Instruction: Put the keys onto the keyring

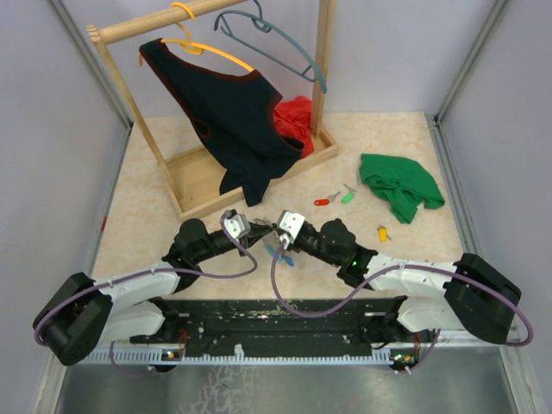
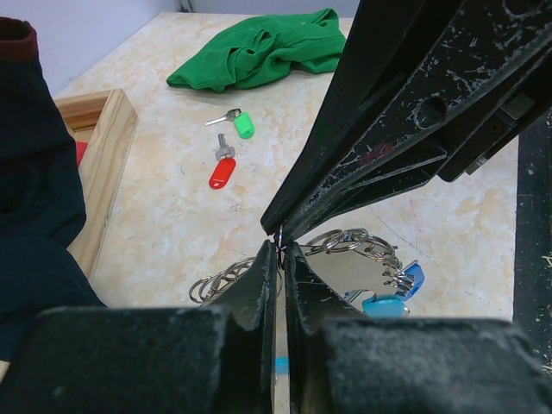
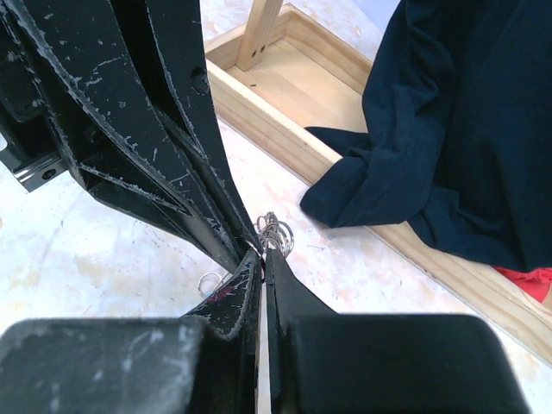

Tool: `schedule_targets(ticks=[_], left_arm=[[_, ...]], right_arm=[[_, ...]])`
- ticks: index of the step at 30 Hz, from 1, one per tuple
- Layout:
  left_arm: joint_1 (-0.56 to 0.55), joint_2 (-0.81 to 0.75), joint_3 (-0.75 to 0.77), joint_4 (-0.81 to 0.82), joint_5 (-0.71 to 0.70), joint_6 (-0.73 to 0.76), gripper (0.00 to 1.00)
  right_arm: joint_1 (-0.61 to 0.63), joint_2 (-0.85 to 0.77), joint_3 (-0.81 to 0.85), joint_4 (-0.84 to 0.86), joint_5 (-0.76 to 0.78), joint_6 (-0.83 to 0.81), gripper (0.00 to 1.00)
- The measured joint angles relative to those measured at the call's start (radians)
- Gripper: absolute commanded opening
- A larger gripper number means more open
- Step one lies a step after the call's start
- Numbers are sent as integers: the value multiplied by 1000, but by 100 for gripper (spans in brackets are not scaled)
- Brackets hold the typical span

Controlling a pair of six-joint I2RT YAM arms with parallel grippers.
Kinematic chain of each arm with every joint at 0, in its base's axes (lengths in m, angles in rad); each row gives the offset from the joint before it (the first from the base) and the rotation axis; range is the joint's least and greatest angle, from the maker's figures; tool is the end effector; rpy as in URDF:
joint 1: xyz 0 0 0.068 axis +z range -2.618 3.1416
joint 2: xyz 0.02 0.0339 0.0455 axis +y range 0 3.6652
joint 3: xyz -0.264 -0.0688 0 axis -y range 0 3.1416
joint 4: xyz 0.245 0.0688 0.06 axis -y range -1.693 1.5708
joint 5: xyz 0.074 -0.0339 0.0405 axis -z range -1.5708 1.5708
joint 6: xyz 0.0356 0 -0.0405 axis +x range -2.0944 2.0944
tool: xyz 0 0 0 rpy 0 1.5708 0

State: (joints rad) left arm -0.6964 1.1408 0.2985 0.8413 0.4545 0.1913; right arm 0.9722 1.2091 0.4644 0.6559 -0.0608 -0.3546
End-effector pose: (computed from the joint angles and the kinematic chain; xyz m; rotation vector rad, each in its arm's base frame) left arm 0.1617 -0.1556 0.2105 1.0084 1.2706 -0.7484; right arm 0.1427 0.2131 0.2288 -1.0744 1.2986 0.5173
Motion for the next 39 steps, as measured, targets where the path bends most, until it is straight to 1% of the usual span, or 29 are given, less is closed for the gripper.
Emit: schedule_targets(ticks=[8, 10, 13, 20, 21, 23, 27, 29, 30, 32, 35, 37, 39], left_arm=[[2, 9, 0, 11, 2, -3, 11], [2, 10, 0, 12, 2, -4, 9], [2, 12, 1, 12, 2, -8, 1], [2, 15, 2, 13, 7, -11, 0], [2, 15, 2, 12, 10, -11, 0], [2, 15, 2, 12, 17, -11, 0], [4, 15, 2, 9, 8, -10, 0], [10, 15, 2, -4, -12, -10, 0], [11, 15, 2, -14, -21, -10, 0], [14, 15, 2, -32, -33, -11, 0], [14, 15, 2, -45, -44, -11, 0], [14, 14, 2, -51, -46, -11, 0], [14, 12, 2, -57, -46, -11, 0]], right_arm=[[0, -10, 0, -14, 1, 0, 0], [0, -12, 0, -18, 1, 0, 0], [0, -15, 0, -23, 1, 0, 0], [-1, -24, 0, -37, 0, 2, 0], [-1, -29, 0, -45, 0, 5, 4], [-1, -41, 0, -64, -1, 16, 17], [-2, -95, 0, -121, 16, 59, 31], [0, -151, 1, -155, 26, 97, 43], [0, -174, 2, -171, 35, 119, 47], [0, -222, 24, -247, 68, 179, 52], [0, -254, 89, -397, 124, 273, 58], [0, -259, 135, -496, 157, 325, 68], [-8, -259, 181, -603, 193, 382, 70]])
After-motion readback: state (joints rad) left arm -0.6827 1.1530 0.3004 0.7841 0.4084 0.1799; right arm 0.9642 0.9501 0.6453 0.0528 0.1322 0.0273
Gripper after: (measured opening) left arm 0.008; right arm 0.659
